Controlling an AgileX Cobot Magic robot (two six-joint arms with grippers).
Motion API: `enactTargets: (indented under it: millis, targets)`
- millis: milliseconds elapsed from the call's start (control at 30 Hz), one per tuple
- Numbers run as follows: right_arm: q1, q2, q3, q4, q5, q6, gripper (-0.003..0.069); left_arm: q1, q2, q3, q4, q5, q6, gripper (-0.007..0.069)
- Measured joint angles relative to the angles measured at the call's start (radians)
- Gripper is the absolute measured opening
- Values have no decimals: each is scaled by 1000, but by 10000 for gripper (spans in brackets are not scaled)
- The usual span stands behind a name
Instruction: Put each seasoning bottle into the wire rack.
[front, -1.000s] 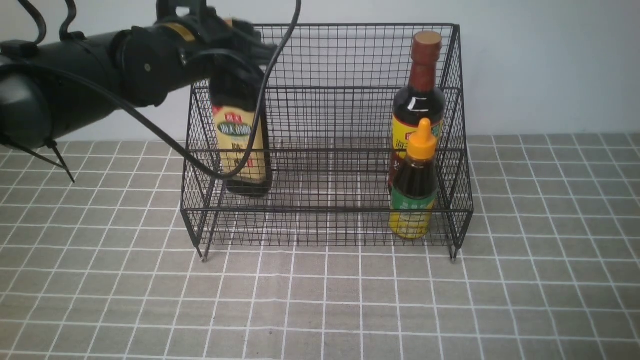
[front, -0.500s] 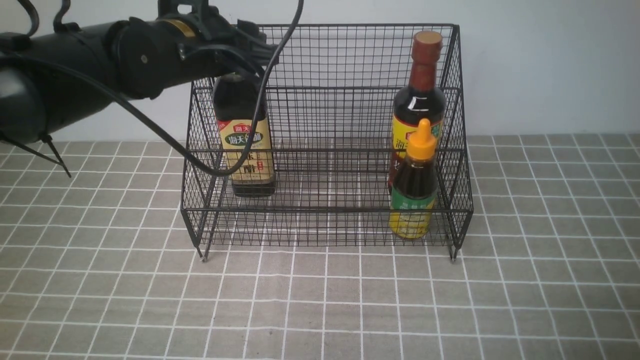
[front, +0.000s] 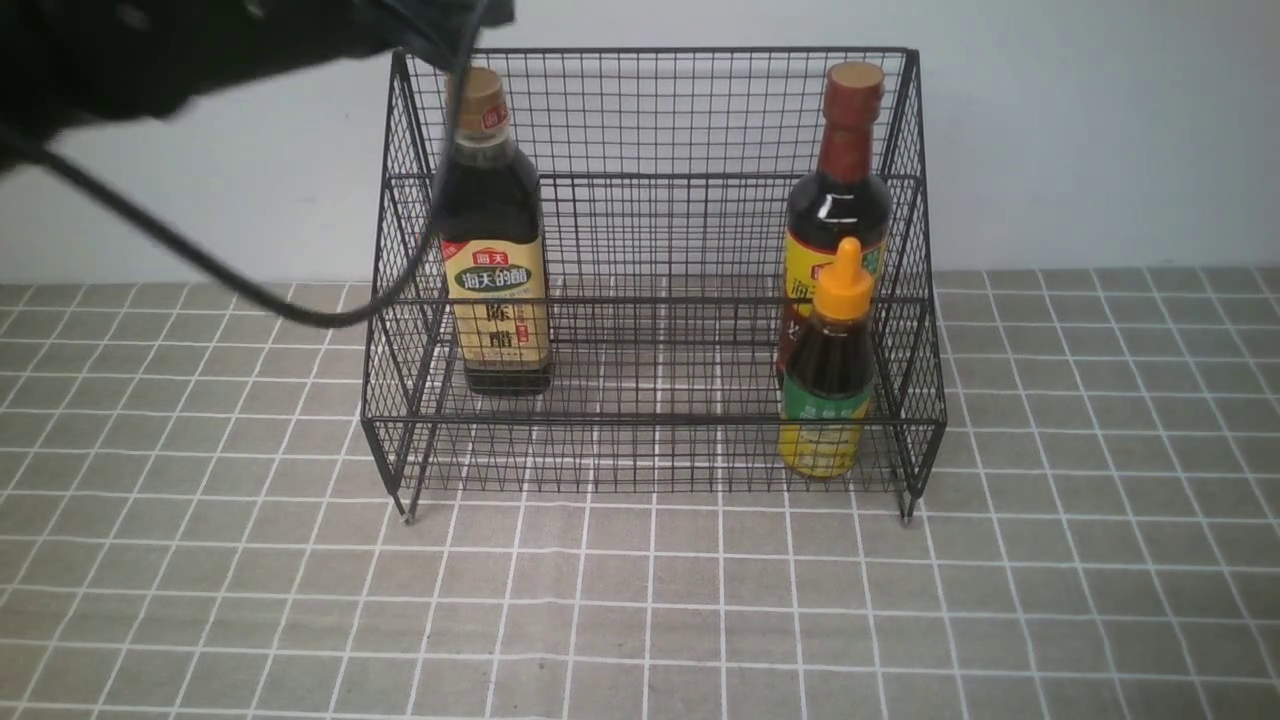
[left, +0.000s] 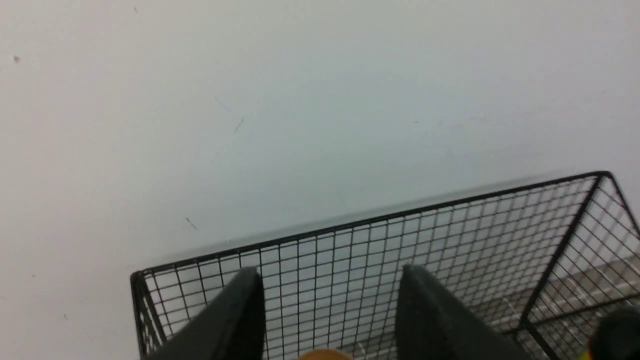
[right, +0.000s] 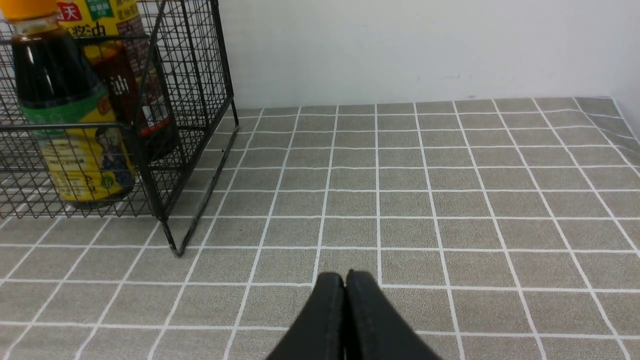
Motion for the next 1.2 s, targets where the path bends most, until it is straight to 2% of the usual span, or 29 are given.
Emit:
enactTargets:
  millis: [33, 100, 167, 267, 467, 500, 733, 1000, 1200]
  targets:
    - [0, 0, 0, 0, 0, 0, -13, 0, -7, 0, 0, 9, 0, 293]
    - [0, 0, 0, 0, 0, 0, -13, 0, -85, 0, 1, 142, 3, 199]
    - [0, 0, 0, 0, 0, 0, -13, 0, -181, 1, 2, 280, 1, 66]
    - [0, 0, 0, 0, 0, 0, -13, 0, -296, 49, 4, 353, -19, 6]
    - [0, 0, 0, 0, 0, 0, -13, 0, -522, 221, 4, 370, -103, -7]
    - [0, 0, 0, 0, 0, 0, -13, 0, -604, 308, 4, 369, -132, -7]
    - [0, 0, 0, 0, 0, 0, -13, 0, -834, 498, 6, 380, -152, -7]
    - [0, 0, 0, 0, 0, 0, -13, 0, -993, 529, 27, 450, -145, -7]
    - [0, 0, 0, 0, 0, 0, -13, 0, -1098, 537, 117, 451, -155, -7]
